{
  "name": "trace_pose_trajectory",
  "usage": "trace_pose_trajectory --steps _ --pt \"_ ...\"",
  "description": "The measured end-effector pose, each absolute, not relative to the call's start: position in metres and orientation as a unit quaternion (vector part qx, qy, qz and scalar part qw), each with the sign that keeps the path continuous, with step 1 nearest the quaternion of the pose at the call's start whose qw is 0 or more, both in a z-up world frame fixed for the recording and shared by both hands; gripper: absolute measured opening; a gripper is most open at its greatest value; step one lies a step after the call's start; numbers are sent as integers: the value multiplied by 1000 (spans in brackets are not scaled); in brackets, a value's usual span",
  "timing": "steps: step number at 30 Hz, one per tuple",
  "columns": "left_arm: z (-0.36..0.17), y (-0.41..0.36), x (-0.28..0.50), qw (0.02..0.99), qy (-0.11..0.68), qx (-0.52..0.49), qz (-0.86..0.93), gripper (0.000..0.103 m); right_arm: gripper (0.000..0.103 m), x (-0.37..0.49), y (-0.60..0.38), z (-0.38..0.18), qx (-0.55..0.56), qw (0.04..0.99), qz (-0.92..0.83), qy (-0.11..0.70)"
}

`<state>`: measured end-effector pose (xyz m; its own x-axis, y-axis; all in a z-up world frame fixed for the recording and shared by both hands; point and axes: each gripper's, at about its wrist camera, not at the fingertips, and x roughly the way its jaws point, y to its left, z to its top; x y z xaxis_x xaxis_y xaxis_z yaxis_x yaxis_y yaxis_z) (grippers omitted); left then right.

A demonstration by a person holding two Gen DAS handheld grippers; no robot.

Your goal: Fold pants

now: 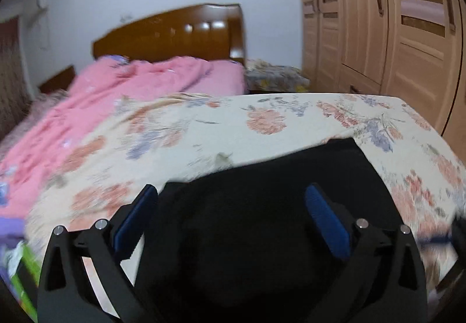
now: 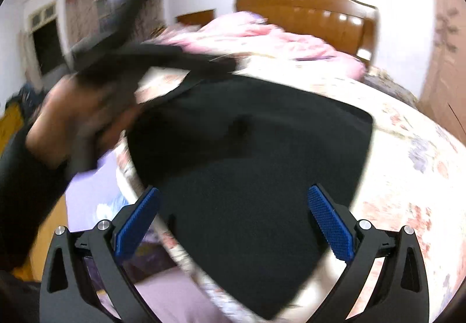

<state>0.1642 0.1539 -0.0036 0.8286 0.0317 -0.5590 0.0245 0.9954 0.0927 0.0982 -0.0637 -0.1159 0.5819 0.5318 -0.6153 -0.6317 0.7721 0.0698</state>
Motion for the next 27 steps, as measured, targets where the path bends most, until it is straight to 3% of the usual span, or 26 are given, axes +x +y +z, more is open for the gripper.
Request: trace_pose_trajectory --steps 7,27 --pt "-57 169 131 931 359 57 18 102 99 132 -82 -130 -32 887 289 359" --pt "-67 177 128 940 339 43 13 102 99 122 -93 -158 27 864 305 399"
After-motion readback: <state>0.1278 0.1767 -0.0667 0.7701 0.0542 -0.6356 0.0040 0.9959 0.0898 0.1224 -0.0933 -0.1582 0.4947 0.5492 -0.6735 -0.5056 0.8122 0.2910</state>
